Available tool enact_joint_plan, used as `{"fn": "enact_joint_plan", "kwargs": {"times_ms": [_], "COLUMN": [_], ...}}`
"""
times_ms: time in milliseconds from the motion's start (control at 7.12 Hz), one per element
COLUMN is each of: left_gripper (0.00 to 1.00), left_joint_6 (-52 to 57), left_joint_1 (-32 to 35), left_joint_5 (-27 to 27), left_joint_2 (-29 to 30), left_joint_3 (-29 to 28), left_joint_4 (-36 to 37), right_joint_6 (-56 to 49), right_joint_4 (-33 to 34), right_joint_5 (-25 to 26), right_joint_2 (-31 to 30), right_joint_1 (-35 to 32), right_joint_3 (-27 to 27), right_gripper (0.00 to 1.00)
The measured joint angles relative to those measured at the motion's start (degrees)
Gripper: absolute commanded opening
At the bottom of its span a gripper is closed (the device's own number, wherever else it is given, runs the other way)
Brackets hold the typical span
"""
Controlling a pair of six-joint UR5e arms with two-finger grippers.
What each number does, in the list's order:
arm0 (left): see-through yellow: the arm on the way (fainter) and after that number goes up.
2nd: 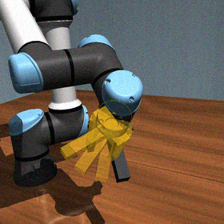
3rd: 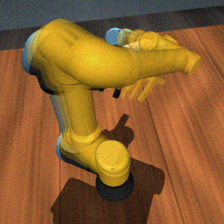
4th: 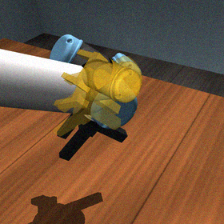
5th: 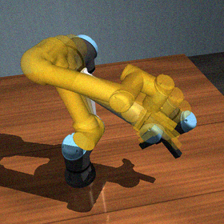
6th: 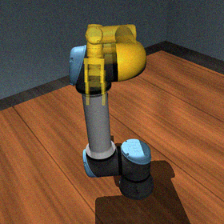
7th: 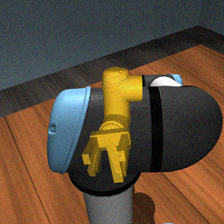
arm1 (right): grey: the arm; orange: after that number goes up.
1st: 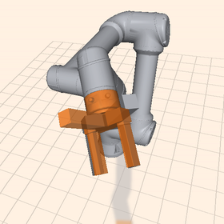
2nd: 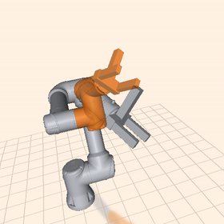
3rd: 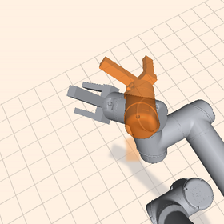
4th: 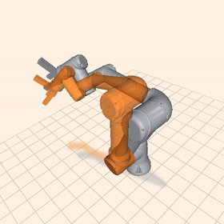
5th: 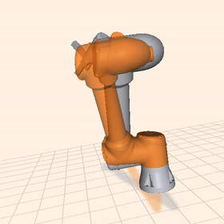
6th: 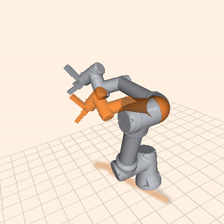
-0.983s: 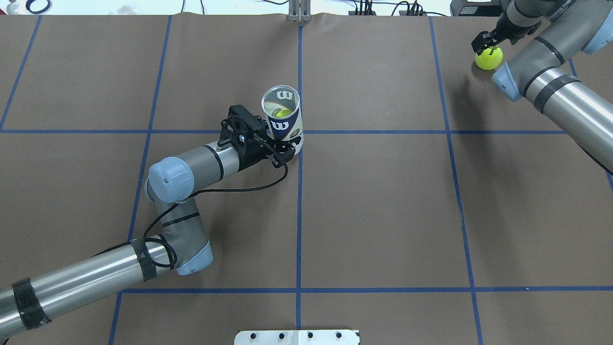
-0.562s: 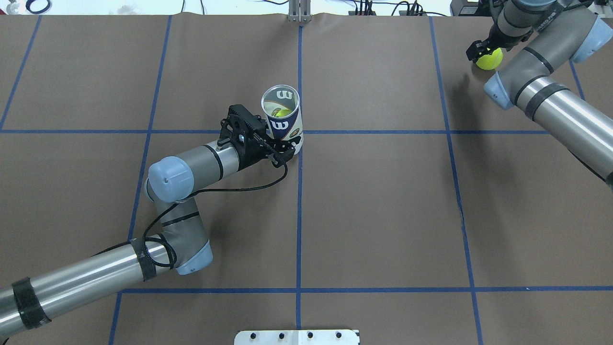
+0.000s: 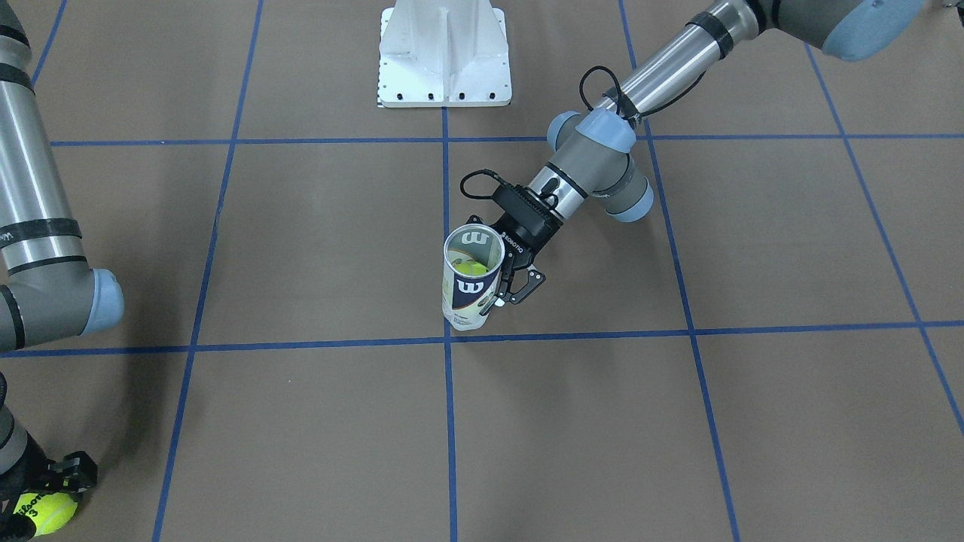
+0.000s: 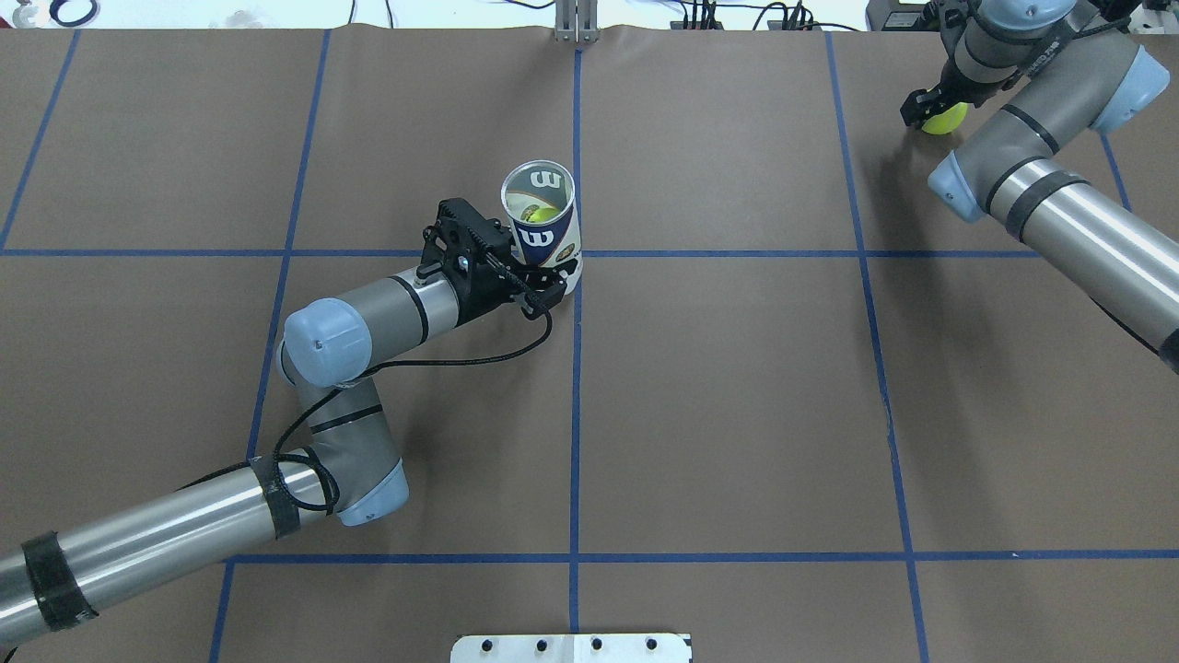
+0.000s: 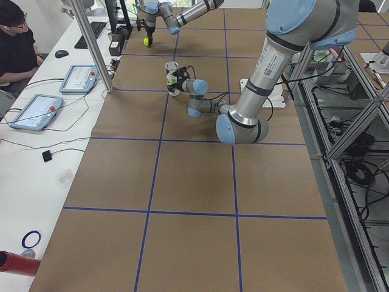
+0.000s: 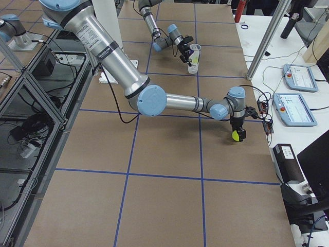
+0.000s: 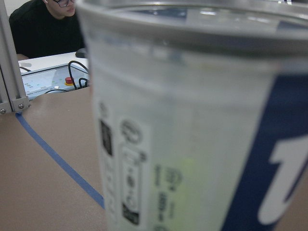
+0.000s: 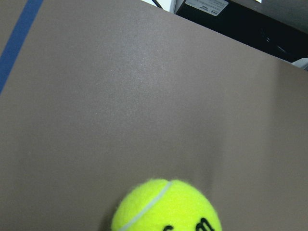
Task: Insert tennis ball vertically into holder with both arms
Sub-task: 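Lift the ball with the right gripper and carry it over the can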
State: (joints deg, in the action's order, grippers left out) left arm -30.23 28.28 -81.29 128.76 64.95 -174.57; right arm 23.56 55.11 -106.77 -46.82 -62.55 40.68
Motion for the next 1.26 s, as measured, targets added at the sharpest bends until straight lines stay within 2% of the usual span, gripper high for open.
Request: {"fn": "enact_joint_plan", "kwargs": {"times_ms": [281,562,983,1264], "left_gripper": [0.74,0.74,0.73,0.73], "left_joint_6": [0.0,0.0,0.0,-0.1], "left_joint_1": [0.1,0.2,0.1,0.0], "left_joint_5": [0.0,0.0,0.0,0.0], "left_joint_2": [0.0,0.0,0.0,0.1], "left_joint_3": [0.0,0.1,0.1,0.1], "left_joint_4": [0.0,-0.1,0.0,0.0], "right_joint_6": [0.1,2.5,21.2,38.3], "right_joint_4": [0.4,2.9,16.6,18.9], "right_joint_5": [-0.1,-5.0,-16.6,-21.3], "right_joint_2": [1.4,4.9,10.8,17.2], "right_joint_1": [-0.3,-2.6,-2.3,3.2], "right_joint_3": [0.0,2.6,19.6,24.5], "right_gripper": [0.0,0.0,0.0,0.0]}}
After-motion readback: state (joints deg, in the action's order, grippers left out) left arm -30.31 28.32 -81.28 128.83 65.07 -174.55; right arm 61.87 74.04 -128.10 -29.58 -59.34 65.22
